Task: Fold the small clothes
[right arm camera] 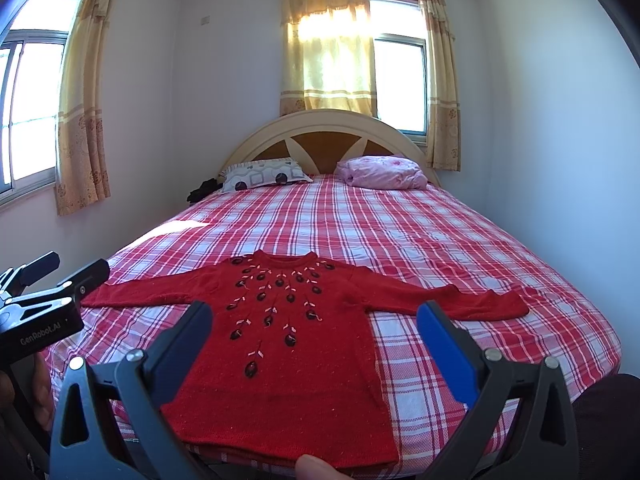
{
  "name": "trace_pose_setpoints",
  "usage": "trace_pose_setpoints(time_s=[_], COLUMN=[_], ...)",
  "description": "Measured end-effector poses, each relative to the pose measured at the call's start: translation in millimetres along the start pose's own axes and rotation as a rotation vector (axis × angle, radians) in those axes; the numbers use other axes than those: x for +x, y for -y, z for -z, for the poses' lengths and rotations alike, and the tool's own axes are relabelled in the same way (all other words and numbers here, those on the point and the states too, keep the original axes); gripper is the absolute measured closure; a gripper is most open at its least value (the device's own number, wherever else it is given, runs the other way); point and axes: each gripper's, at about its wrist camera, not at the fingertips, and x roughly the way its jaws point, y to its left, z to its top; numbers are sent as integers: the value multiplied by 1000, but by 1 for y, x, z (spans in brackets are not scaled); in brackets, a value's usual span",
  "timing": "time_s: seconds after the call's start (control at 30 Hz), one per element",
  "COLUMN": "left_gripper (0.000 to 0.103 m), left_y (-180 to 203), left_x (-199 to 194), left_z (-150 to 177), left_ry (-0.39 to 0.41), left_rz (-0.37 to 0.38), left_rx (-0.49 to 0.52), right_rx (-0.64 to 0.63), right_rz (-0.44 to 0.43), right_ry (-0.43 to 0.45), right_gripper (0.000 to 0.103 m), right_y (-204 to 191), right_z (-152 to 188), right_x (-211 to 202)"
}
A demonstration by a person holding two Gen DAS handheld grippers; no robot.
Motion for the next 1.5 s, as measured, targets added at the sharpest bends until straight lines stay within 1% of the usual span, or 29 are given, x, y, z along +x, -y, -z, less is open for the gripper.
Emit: trace_pose_setpoints(time_s=[0.33,0.53,0.7,0.83,0.93,1.0,1.07,1.13,1.2,1.23,1.33,1.4,1.5], left_gripper=[1,1,1,1,1,1,1,1,1,1,1,1,1], left_y=[0,5,9,6,2,0,-1,-4,-7,-7,-10,-10,-11], left_x=[7,22,47,74,99,119,135,150,164,171,192,206,224], left_z=[4,13,28,41,51,58,63,64,62,61,58,57,58], left_ry=[-13,-44,-102,-142,-173,-203,-231,-258,-264,-265,-274,-289,-314], left_rz=[-7,-12,-24,-49,-82,-95,-104,-107,-111,-118,-124,-120,-118], left_rx=[1,10,23,29,46,67,89,98,108,117,133,137,142], right_rx=[-2,2,25,52,97,130,160,188,240,271,347,398,516], right_rz=[-1,-10,-32,-36,-10,23,63,119,152,179,252,301,360], right_ry=[-6,-24,-84,-149,-204,-239,-275,-295,-319,-329,-352,-350,-339], right_gripper=[0,0,0,0,1,13,19,22,33,35,40,46,50], right_y=[-4,-1,6,22,44,62,85,106,136,155,204,235,289], right_z=[2,9,24,39,51,59,66,71,73,74,73,72,72], right_x=[2,12,36,64,89,107,124,138,153,159,170,173,175])
